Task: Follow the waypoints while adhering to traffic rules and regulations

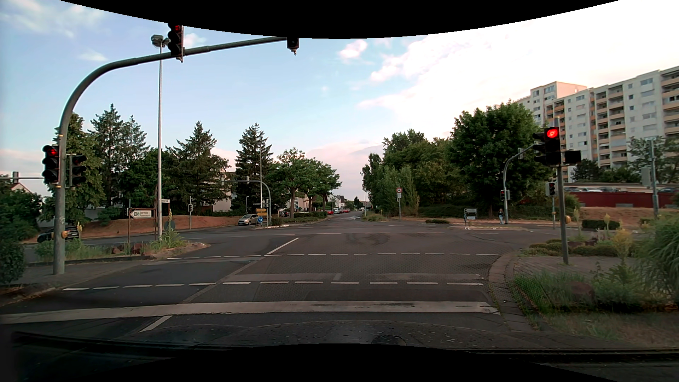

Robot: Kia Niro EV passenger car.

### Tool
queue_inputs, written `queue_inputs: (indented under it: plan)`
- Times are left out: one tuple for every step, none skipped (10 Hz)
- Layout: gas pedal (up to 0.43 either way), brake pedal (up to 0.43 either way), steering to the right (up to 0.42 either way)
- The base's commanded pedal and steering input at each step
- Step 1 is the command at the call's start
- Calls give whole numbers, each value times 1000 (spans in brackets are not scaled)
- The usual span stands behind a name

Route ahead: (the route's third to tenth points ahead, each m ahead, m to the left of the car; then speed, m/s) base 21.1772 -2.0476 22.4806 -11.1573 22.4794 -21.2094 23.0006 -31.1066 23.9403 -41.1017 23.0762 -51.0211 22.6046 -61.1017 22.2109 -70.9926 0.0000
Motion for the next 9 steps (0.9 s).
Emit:
queue_inputs:
  plan:
    - [0, 262, 44]
    - [0, 268, 44]
    - [0, 268, 44]
    - [0, 268, 44]
    - [0, 268, 44]
    - [0, 268, 44]
    - [0, 268, 44]
    - [0, 268, 44]
    - [0, 268, 44]
